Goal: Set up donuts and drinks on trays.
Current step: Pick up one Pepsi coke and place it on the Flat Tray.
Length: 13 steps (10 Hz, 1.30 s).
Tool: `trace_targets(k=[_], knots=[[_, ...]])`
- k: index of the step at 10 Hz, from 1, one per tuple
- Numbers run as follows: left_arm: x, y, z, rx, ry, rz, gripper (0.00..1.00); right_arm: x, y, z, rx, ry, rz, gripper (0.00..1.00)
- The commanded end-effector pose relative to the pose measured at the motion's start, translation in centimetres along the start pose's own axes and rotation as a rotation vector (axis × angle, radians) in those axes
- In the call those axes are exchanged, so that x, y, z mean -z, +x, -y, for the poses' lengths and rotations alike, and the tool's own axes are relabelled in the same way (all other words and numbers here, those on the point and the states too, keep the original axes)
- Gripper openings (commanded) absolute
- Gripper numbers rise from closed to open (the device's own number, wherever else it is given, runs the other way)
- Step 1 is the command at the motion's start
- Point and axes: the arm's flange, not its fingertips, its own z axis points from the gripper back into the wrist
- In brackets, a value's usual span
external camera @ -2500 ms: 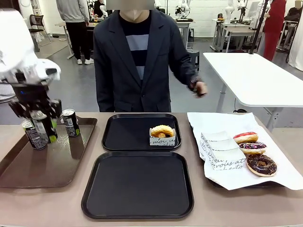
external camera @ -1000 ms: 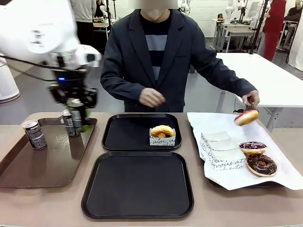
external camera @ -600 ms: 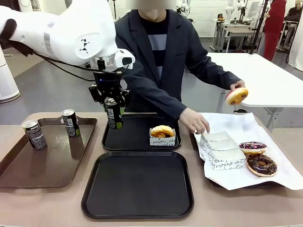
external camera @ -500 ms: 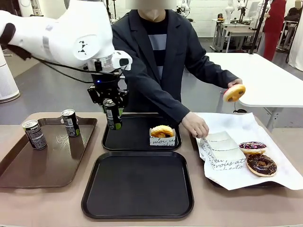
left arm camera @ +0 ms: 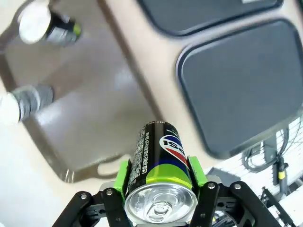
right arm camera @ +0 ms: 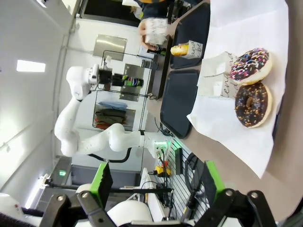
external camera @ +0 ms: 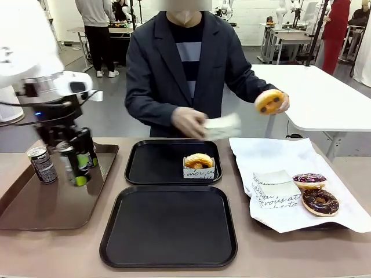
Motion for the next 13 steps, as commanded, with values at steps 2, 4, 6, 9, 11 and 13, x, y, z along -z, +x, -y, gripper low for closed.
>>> trace_targets(k=[2,4,6,9,11,13], knots=[[0.1,-0.6,-0.4,-0.027,0.046,0.046,0.59,0.0,-0.1,-0.1,-0.006,0.007,0.004,1.0],[-0.4,-1.8,-0.4,-0.005,0.013,0.015,0.59,0.0,-0.1,-0.1,-0.006,0.007,0.004,1.0],[-0.4,-1.8,-0.4,-0.005,0.013,0.015,0.59,0.0,-0.1,-0.1,-0.006,0.007,0.004,1.0],[-0.4,-1.8,-0.4,-0.005,0.013,0.015,0.59,0.0,-0.1,-0.1,-0.006,0.007,0.004,1.0],[0.1,-2.0,-0.4,-0.007,0.019,0.012,0.59,0.0,-0.1,-0.1,-0.006,0.007,0.004,1.0],[0.0,2.0,1.3,-0.011,-0.001,0.041,0.59,0.0,-0.1,-0.1,-0.006,0.007,0.004,1.0]])
